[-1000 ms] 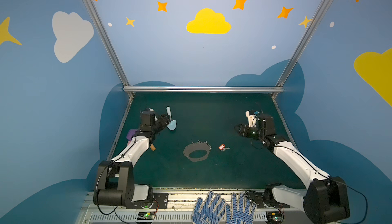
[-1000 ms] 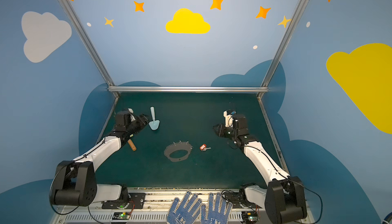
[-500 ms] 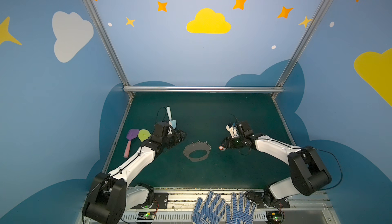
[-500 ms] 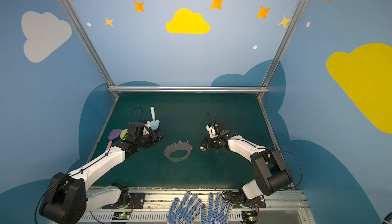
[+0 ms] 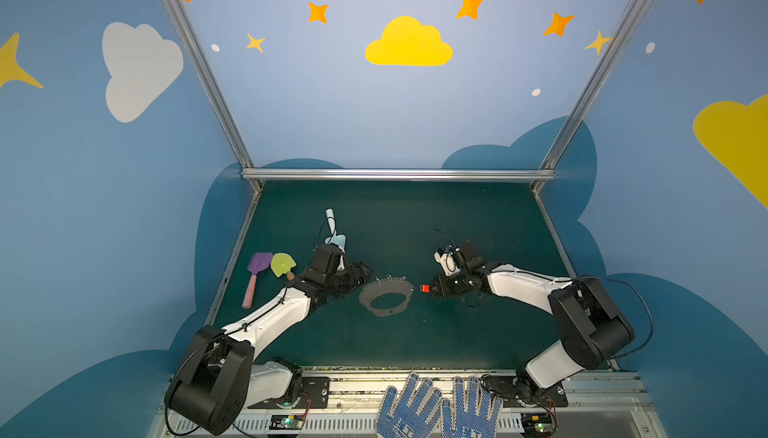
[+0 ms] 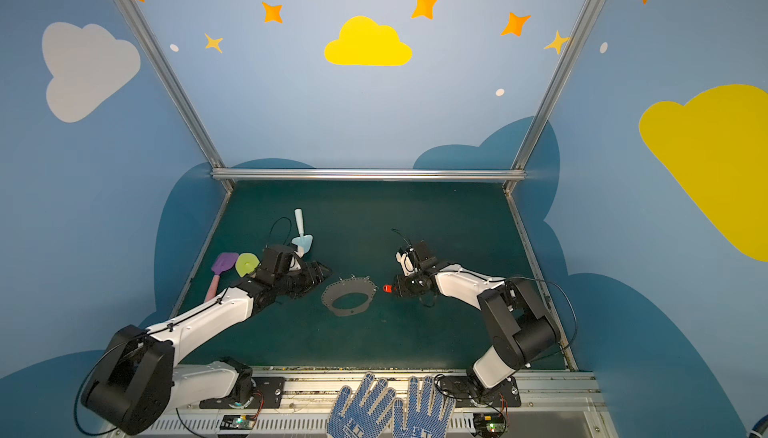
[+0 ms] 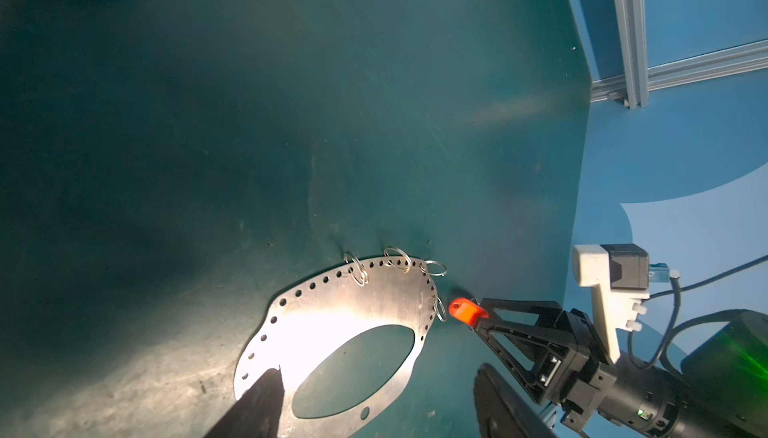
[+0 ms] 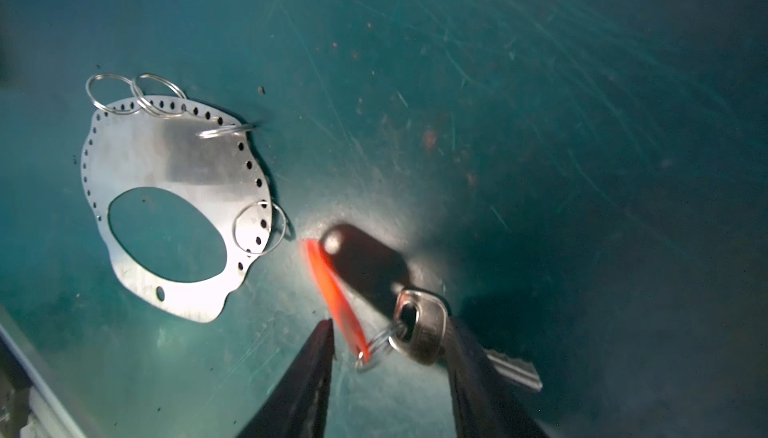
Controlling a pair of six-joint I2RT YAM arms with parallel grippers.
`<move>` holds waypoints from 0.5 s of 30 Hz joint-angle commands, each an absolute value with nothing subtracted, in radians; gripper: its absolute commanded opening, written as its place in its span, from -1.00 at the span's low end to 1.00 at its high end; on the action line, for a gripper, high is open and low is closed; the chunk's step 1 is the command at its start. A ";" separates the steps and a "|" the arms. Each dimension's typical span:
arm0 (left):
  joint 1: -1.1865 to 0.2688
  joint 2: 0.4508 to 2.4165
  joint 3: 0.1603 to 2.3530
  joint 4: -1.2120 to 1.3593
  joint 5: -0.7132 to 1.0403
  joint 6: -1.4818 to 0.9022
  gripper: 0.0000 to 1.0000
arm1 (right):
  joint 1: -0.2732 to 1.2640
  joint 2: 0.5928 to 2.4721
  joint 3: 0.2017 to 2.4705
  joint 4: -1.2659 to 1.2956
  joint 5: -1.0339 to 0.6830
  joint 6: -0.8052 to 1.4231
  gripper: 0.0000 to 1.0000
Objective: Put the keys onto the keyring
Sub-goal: 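Move the right gripper over the red-tagged key while the left gripper approaches the metal plate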
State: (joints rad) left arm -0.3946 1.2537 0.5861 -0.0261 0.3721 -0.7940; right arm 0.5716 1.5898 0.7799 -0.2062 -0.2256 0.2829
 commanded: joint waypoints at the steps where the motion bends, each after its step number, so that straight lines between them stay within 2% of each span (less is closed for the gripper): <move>1: -0.401 1.252 0.603 -0.010 0.354 -0.805 0.47 | 0.596 1.605 0.801 -0.213 -0.172 0.264 -0.26; 6: -0.403 1.241 0.591 -0.011 0.347 -0.811 0.48 | 0.622 1.593 0.802 -0.216 -0.144 0.262 -0.52; 15: -0.406 1.218 0.578 -0.012 0.346 -0.818 0.48 | 0.630 1.539 0.819 -0.255 -0.126 0.264 -0.66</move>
State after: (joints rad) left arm -0.4019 1.2396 0.5846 -0.0254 0.3565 -0.8162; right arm 0.6258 1.5764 0.7876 -0.2207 -0.1486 0.2707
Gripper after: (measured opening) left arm 0.741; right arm 0.179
